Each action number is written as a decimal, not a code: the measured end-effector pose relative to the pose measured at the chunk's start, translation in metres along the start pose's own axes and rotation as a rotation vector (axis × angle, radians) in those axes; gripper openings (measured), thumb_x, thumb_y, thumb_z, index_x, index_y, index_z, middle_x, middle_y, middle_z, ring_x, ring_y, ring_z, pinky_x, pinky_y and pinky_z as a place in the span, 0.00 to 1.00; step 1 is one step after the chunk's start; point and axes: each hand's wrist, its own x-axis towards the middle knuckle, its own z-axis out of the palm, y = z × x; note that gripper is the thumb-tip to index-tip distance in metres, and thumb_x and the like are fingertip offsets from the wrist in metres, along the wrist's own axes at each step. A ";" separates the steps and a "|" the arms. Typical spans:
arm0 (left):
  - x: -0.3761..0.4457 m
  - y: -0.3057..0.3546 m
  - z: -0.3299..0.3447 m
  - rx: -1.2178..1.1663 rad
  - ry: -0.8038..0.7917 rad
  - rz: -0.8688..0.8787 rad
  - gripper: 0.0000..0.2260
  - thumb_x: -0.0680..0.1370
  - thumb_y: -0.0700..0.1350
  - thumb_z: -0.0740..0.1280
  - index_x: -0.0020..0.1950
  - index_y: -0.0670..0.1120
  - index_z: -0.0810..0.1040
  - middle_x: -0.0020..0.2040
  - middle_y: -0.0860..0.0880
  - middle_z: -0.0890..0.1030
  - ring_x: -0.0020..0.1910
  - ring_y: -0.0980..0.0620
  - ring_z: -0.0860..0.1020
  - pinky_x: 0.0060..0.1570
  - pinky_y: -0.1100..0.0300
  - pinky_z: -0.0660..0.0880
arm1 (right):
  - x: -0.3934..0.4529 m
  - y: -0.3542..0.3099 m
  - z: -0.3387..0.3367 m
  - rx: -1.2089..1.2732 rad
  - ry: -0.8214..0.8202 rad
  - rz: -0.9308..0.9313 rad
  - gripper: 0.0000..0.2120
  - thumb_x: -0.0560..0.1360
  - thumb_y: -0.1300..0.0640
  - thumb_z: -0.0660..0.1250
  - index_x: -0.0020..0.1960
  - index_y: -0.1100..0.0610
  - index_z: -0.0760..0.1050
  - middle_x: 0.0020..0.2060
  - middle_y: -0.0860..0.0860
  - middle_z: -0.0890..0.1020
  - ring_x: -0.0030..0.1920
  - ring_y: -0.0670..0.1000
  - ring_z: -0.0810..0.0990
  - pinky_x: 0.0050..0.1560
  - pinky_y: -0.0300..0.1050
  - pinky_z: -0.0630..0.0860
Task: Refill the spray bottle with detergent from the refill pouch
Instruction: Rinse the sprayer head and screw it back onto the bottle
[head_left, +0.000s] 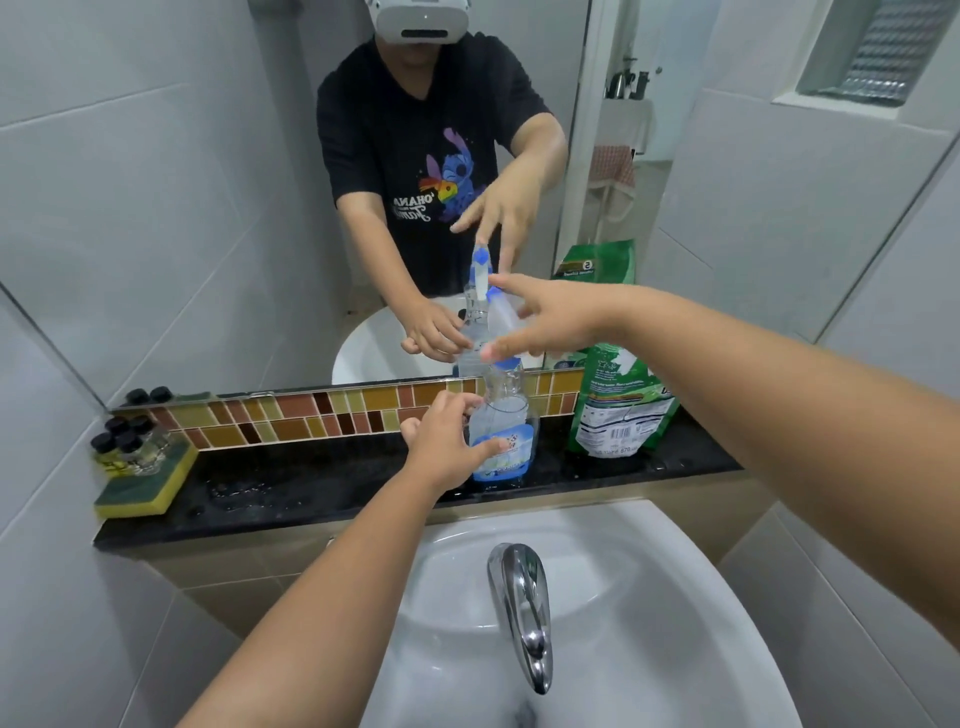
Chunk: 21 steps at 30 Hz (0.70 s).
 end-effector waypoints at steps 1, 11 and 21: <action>-0.001 0.000 -0.001 0.004 0.003 -0.005 0.28 0.67 0.68 0.72 0.63 0.60 0.70 0.58 0.59 0.72 0.59 0.56 0.72 0.53 0.53 0.56 | 0.001 -0.002 0.006 0.108 0.040 0.048 0.48 0.69 0.38 0.74 0.79 0.48 0.50 0.62 0.53 0.75 0.46 0.49 0.85 0.44 0.41 0.82; -0.027 -0.012 -0.038 -0.056 0.082 -0.129 0.24 0.65 0.66 0.75 0.55 0.67 0.68 0.51 0.67 0.75 0.53 0.61 0.70 0.51 0.53 0.55 | 0.026 -0.052 0.023 0.298 0.144 0.080 0.10 0.68 0.60 0.75 0.47 0.63 0.80 0.42 0.59 0.84 0.39 0.56 0.86 0.34 0.42 0.83; -0.071 -0.082 -0.138 -0.141 0.188 -0.246 0.25 0.66 0.59 0.78 0.57 0.66 0.69 0.51 0.67 0.78 0.58 0.57 0.74 0.58 0.48 0.61 | 0.063 -0.156 0.063 0.553 0.109 -0.154 0.20 0.70 0.58 0.74 0.60 0.55 0.76 0.51 0.54 0.79 0.45 0.52 0.82 0.32 0.37 0.80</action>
